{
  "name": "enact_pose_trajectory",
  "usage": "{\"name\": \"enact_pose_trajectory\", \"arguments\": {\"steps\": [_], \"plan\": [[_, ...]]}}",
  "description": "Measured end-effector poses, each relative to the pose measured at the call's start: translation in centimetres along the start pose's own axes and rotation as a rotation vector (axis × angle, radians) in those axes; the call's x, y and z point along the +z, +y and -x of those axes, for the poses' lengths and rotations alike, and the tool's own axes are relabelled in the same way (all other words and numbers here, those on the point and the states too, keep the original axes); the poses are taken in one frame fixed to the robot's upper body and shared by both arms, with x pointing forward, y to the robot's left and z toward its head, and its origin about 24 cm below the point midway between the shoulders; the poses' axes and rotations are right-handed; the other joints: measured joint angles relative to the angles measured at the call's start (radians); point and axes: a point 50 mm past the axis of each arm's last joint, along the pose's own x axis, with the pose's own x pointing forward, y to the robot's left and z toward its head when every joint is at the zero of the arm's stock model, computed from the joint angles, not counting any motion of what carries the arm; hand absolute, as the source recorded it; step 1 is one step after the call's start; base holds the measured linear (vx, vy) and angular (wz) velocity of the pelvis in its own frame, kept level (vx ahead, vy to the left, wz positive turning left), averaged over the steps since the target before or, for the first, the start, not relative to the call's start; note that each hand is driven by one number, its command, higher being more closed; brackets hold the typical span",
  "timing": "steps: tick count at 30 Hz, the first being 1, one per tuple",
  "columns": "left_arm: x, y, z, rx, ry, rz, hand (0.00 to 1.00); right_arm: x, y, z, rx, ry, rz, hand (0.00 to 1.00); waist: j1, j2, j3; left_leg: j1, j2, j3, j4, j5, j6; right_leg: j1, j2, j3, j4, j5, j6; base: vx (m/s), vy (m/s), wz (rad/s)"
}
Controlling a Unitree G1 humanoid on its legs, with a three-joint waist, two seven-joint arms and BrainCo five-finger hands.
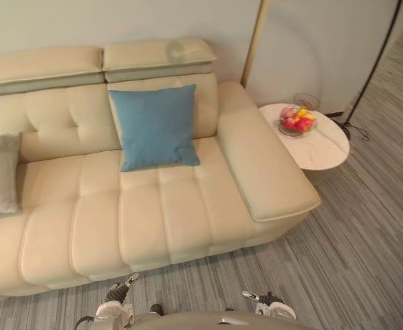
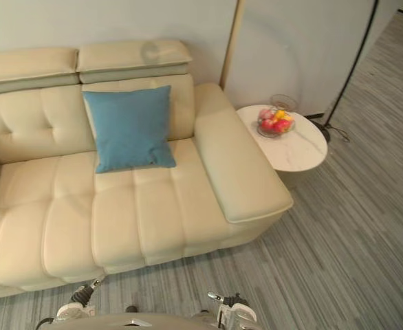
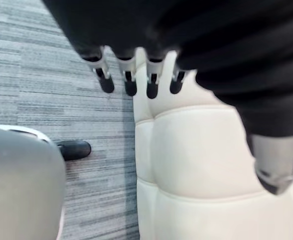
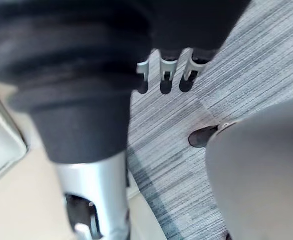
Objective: Pick up cushions and gather them together orderly.
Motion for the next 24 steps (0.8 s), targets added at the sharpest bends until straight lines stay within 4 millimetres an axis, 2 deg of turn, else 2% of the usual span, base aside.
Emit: {"name": "enact_pose_trajectory", "arguments": {"steps": [3, 5, 6, 7, 10, 13, 14, 15, 16, 17, 18, 20, 21, 22, 23, 24], "plan": [[0.3, -0.1, -0.1, -0.002, -0.008, 0.001, 0.00, 0.1, -0.1, 0.0, -0.008, -0.004, -0.018, 0.00, 0.003, -0.005, 0.006, -0.027, 0.011, 0.024, 0.060, -0.029, -0.018, -0.050, 0.019, 0.087, -0.003, 0.021, -0.007, -0.04, -0.020, -0.73], [0.6, -0.4, -0.1, -0.010, -0.015, 0.005, 0.00, 0.2, -0.5, -0.1, -0.019, -0.006, -0.014, 0.00, 0.003, -0.002, 0.010, -0.076, 0.013, -0.120, 0.155, -0.086, -0.011, -0.095, 0.024, 0.178, -0.007, 0.042, -0.003, -0.01, -0.051, -1.06], [0.6, -0.5, -0.1, -0.011, -0.015, 0.005, 0.00, 0.4, -0.8, -0.1, -0.025, -0.009, -0.012, 0.00, 0.004, 0.003, 0.013, -0.076, 0.015, -0.138, 0.164, -0.103, -0.012, -0.101, 0.027, 0.199, -0.009, 0.047, -0.001, -0.03, 0.010, -1.35], [0.5, -0.5, -0.1, -0.013, -0.013, 0.009, 0.00, 0.6, -1.2, -0.2, -0.035, -0.016, -0.008, 0.00, 0.006, 0.014, 0.018, -0.071, 0.019, -0.117, 0.180, -0.146, -0.015, -0.129, 0.036, 0.265, -0.009, 0.058, -0.001, -0.04, 0.051, -1.40], [0.5, 0.1, -0.1, 0.008, -0.009, 0.037, 0.00, 1.2, -1.0, -0.2, -0.042, -0.037, -0.010, 0.00, 0.007, 0.005, 0.024, -0.058, 0.022, 0.035, 0.215, -0.207, -0.023, -0.187, 0.049, 0.377, -0.010, 0.112, -0.007, -0.06, 0.071, -1.55], [0.6, 0.2, -0.2, 0.010, -0.011, 0.035, 0.00, 1.8, -0.6, -0.2, -0.029, -0.063, 0.016, 0.00, 0.006, 0.002, 0.029, -0.053, 0.025, 0.151, 0.236, -0.239, -0.018, -0.240, 0.070, 0.406, -0.014, 0.169, -0.033, -0.03, 0.034, -1.55], [0.8, 0.0, -0.2, 0.007, -0.016, 0.035, 0.00, 2.1, -0.3, -0.1, -0.020, -0.072, 0.029, 0.00, 0.006, 0.003, 0.032, -0.055, 0.029, 0.224, 0.244, -0.239, -0.009, -0.277, 0.084, 0.391, -0.025, 0.228, -0.041, -0.01, 0.010, -1.51], [1.0, -0.1, -0.2, 0.005, -0.021, 0.035, 0.00, 2.5, 0.0, -0.2, -0.012, -0.082, 0.038, 0.00, 0.001, 0.010, 0.036, -0.063, 0.042, 0.269, 0.249, -0.239, -0.004, -0.296, 0.096, 0.320, -0.048, 0.275, -0.076, 0.00, -0.036, -1.50], [1.3, -0.1, -0.3, 0.005, -0.028, 0.035, 0.00, 2.9, 0.3, -0.2, -0.005, -0.093, 0.045, 0.00, 0.000, 0.023, 0.045, -0.066, 0.053, 0.298, 0.250, -0.237, -0.002, -0.307, 0.100, 0.246, -0.048, 0.279, -0.102, 0.01, -0.062, -1.12], [1.5, -0.1, -0.3, 0.004, -0.034, 0.036, 0.00, 3.1, 0.4, -0.2, -0.001, -0.098, 0.045, 0.00, 0.002, 0.025, 0.047, -0.063, 0.061, 0.345, 0.251, -0.238, -0.001, -0.331, 0.096, 0.083, -0.005, 0.213, -0.158, 0.01, -0.075, -1.19], [1.8, -0.3, -0.3, 0.001, -0.045, 0.036, 0.00, 3.8, 0.3, -0.2, -0.005, -0.118, 0.044, 0.00, 0.007, 0.047, 0.061, -0.037, 0.078, 0.400, 0.248, -0.238, -0.001, -0.363, 0.060, -0.178, 0.103, 0.110, -0.213, 0.02, -0.065, -1.08], [1.7, -0.3, -0.3, 0.001, -0.044, 0.033, 0.00, 3.8, 0.0, -0.2, -0.012, -0.128, 0.056, 0.00, 0.007, 0.057, 0.067, 0.001, 0.084, 0.426, 0.247, -0.238, -0.003, -0.352, 0.004, -0.389, 0.188, 0.066, -0.228, 0.04, -0.080, -0.81], [1.5, -0.2, -0.2, 0.003, -0.039, 0.033, 0.00, 3.9, -0.1, -0.2, -0.013, -0.135, 0.066, 0.00, 0.008, 0.062, 0.070, 0.022, 0.083, 0.424, 0.245, -0.239, -0.008, -0.340, -0.004, -0.438, 0.206, 0.060, -0.214, 0.09, -0.137, -0.61], [1.5, -0.2, -0.2, 0.003, -0.039, 0.031, 0.00, 4.2, -0.2, -0.2, -0.014, -0.144, 0.066, 0.00, 0.005, 0.062, 0.069, 0.040, 0.087, 0.419, 0.233, -0.232, -0.021, -0.331, 0.006, -0.441, 0.206, 0.048, -0.196, 0.10, -0.183, -0.62], [1.6, -0.6, -0.2, -0.012, -0.045, 0.019, 0.00, 4.5, -0.4, -0.2, -0.021, -0.153, 0.069, 0.00, 0.005, 0.079, 0.072, 0.051, 0.096, 0.419, 0.218, -0.229, -0.027, -0.337, 0.035, -0.405, 0.200, 0.036, -0.177, 0.07, -0.160, -0.50], [1.6, -0.9, -0.2, -0.018, -0.044, 0.016, 0.00, 4.5, -0.5, -0.2, -0.024, -0.154, 0.069, 0.00, 0.009, 0.086, 0.073, 0.052, 0.101, 0.419, 0.217, -0.229, -0.028, -0.341, 0.043, -0.395, 0.197, 0.032, -0.171, 0.04, -0.144, -0.64]]}}
